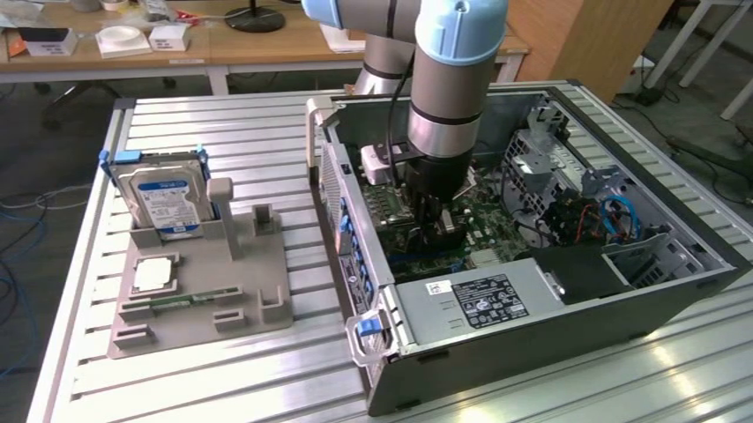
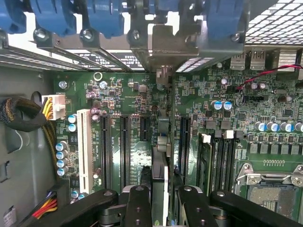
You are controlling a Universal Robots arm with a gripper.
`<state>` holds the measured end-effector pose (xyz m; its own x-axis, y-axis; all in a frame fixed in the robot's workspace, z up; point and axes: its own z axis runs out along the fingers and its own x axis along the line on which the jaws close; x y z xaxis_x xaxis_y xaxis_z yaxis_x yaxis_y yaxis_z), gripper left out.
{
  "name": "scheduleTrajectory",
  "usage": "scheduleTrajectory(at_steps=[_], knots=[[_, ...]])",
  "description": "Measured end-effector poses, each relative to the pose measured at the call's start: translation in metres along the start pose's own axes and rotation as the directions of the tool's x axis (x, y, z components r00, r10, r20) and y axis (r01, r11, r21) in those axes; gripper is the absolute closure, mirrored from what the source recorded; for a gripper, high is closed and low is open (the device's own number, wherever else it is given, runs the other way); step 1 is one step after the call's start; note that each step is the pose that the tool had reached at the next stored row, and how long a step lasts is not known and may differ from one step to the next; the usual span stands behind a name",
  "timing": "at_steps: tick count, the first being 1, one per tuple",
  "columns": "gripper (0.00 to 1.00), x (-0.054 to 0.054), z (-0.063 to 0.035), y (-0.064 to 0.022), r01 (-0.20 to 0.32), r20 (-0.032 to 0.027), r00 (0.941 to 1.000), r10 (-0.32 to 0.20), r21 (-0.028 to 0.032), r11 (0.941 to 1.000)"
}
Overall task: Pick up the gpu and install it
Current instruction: 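Insert the gpu into the slot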
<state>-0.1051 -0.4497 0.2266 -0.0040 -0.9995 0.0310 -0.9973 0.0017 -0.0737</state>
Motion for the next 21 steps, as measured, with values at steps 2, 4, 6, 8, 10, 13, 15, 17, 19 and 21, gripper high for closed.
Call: scheduleTrajectory(at_steps=[2, 4, 6, 8, 10, 13, 15, 17, 19, 21], knots=[[0.73, 0.0, 0.0, 0.0, 0.0, 0.0, 1.0, 0.0, 0.0, 1.0], [0.73, 0.0, 0.0, 0.0, 0.0, 0.0001, 1.0, 0.0, 0.0001, 1.0], [0.73, 0.0, 0.0, 0.0, 0.0, 0.0001, 1.0, 0.0, 0.0, 1.0], [0.72, 0.0, 0.0006, 0.0001, 0.0, 0.0028, 1.0, 0.0, 0.0015, 1.0], [0.67, 0.0, 0.0005, 0.0001, 0.0, 0.0026, 1.0, 0.0, 0.0025, 1.0], [0.6, 0.0, -0.0032, -0.0001, 0.0, 0.0004, 1.0, 0.0, 0.0014, 1.0], [0.6, 0.0, -0.0061, -0.0003, 0.0, 0.0002, 1.0, 0.0, 0.0012, 1.0], [0.6, 0.0, -0.0097, -0.0005, 0.0, 0.0002, 1.0, 0.0, 0.0014, 1.0], [0.6, 0.0, -0.0147, -0.0009, 0.0, 0.0, 1.0, 0.0, 0.0015, 1.0], [0.6, 0.001, -0.0196, -0.0013, 0.0, 0.0002, 1.0, 0.0, 0.0022, 1.0]])
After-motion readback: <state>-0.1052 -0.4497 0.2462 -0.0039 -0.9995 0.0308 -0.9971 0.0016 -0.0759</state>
